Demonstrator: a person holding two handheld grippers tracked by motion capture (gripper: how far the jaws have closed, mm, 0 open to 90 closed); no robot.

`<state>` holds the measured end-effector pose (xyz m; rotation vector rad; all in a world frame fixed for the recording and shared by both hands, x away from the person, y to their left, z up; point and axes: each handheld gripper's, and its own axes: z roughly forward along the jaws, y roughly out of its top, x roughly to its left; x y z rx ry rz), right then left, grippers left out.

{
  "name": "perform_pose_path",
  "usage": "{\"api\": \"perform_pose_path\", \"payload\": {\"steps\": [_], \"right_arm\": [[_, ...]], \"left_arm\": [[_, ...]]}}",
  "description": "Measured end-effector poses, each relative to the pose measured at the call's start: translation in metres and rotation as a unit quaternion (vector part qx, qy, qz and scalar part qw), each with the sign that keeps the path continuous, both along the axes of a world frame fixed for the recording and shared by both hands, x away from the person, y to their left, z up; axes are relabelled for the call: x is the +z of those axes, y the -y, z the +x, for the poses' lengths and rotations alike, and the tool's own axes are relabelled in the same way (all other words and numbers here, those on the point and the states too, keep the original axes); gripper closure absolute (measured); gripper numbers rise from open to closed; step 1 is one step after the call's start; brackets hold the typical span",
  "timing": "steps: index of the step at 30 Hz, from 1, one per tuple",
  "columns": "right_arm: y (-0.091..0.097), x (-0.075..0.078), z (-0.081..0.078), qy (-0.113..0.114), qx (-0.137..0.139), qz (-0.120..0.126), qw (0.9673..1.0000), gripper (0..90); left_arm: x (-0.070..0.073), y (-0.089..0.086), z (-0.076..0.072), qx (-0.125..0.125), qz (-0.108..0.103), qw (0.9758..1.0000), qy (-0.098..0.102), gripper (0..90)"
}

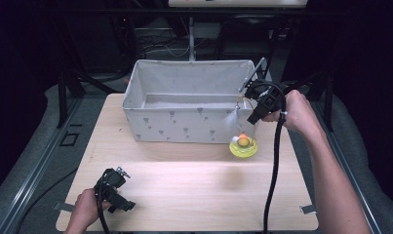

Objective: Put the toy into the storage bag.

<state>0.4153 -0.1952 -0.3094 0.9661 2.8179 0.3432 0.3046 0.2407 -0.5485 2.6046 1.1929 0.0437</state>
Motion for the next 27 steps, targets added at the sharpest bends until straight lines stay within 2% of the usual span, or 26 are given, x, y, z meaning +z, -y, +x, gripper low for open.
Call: {"api": "perform_pose_path", "payload": {"steps": [6, 9, 17, 27], "right_arm": [[0.000, 0.005, 0.001, 0.001, 0.001, 0.000, 1.0000, 88.4], [0.000, 0.009, 0.001, 0.004, -0.003, 0.008, 1.0000, 88.4], [0.000, 0.028, -0.001, 0.010, 0.000, 0.009, 0.9999, 88.4], [-0.001, 0.044, -0.001, 0.018, 0.002, 0.014, 0.9997, 88.4]], "left_arm": [[0.000, 0.000, 0.000, 0.002, -0.001, 1.0000, 0.000, 2.8], [0.000, 0.000, 0.000, 0.001, 0.000, 1.0000, 0.000, 2.8], [0.000, 0.000, 0.000, 0.002, -0.002, 1.0000, -0.001, 2.8], [0.000, 0.000, 0.001, 0.002, -0.002, 1.0000, -0.001, 2.8]]}}
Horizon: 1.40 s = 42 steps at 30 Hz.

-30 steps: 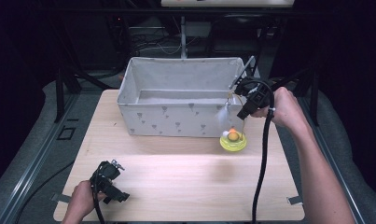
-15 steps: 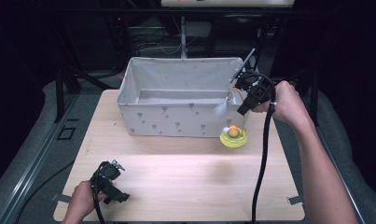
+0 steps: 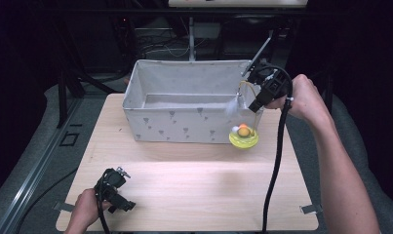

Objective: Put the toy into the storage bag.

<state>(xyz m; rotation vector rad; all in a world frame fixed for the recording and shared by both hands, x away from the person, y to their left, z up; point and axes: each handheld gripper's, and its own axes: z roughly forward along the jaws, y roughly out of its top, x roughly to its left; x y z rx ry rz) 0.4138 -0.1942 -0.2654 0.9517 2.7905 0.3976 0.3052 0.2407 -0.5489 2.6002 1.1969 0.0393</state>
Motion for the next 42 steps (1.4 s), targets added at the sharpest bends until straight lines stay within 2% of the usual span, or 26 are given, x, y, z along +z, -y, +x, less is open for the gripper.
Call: {"api": "perform_pose_path", "payload": {"steps": [14, 22, 42], "right_arm": [[0.001, 0.021, 0.000, 0.011, 0.000, 0.007, 0.9999, 88.4], [0.000, 0.033, 0.001, 0.010, 0.004, 0.000, 0.9999, 88.4], [-0.002, 0.059, 0.010, 0.022, -0.009, -0.002, 0.9997, 88.4]], "left_arm": [[0.000, 0.000, 0.000, -0.002, 0.001, 1.0000, -0.002, 2.8], [0.000, 0.000, 0.000, -0.002, 0.000, 1.0000, -0.002, 2.8], [-0.001, 0.000, 0.000, -0.001, -0.001, 1.0000, -0.004, 2.8]]}}
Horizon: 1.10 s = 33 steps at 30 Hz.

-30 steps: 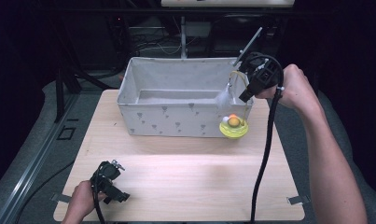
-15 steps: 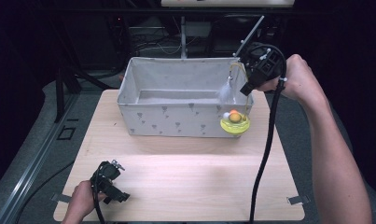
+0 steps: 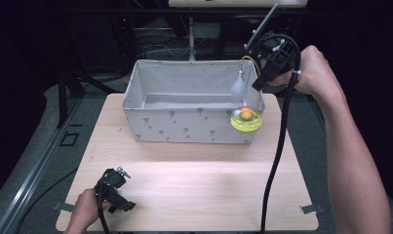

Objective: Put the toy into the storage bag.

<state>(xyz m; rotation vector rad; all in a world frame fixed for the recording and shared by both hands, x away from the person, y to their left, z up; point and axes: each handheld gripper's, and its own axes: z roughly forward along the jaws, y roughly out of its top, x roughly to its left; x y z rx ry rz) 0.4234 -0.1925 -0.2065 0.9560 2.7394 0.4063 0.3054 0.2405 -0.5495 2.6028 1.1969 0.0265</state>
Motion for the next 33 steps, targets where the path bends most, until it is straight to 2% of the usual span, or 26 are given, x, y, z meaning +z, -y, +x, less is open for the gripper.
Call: {"api": "perform_pose_path", "payload": {"steps": [3, 5, 15, 27, 33], "right_arm": [[0.000, 0.004, 0.002, 0.005, -0.005, -0.001, 1.0000, 88.4], [0.000, 0.007, 0.002, 0.016, -0.009, 0.001, 0.9998, 88.4], [-0.005, 0.019, 0.013, 0.022, -0.013, 0.000, 0.9997, 88.4], [-0.002, 0.031, 0.029, 0.034, -0.037, 0.008, 0.9987, 88.5], [0.000, 0.031, 0.036, 0.037, -0.053, 0.008, 0.9979, 88.5]], "left_arm": [[0.000, 0.000, 0.000, 0.001, 0.000, 1.0000, 0.000, 2.8], [0.000, 0.000, 0.000, -0.002, 0.002, 1.0000, 0.002, 2.8], [0.000, 0.000, 0.000, -0.001, 0.001, 1.0000, 0.003, 2.8], [0.000, 0.000, 0.000, -0.002, 0.000, 1.0000, 0.002, 2.8], [0.000, 0.000, 0.000, -0.003, 0.001, 1.0000, -0.002, 2.8]]}}
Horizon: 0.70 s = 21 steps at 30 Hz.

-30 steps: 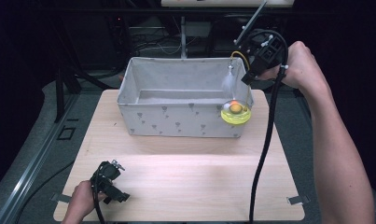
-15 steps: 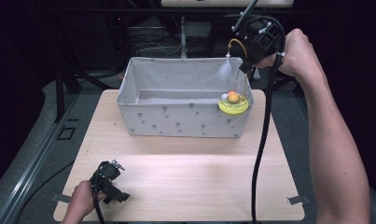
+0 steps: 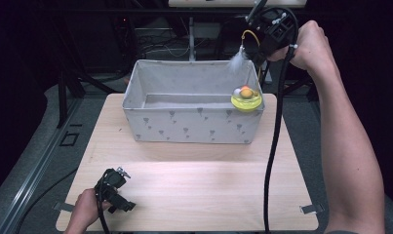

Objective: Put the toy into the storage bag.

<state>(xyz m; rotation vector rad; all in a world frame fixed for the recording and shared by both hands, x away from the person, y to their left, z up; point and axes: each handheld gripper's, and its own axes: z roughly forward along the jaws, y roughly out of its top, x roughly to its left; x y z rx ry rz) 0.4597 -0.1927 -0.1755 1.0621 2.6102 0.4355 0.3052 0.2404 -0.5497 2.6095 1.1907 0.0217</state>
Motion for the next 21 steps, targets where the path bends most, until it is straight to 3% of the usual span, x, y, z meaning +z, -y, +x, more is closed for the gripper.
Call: {"api": "perform_pose_path", "payload": {"steps": [21], "right_arm": [[0.006, -0.012, 0.030, 0.020, -0.039, 0.007, 0.9990, 88.5]], "left_arm": [[0.000, 0.001, 0.000, -0.002, 0.002, 1.0000, 0.000, 2.8]]}}
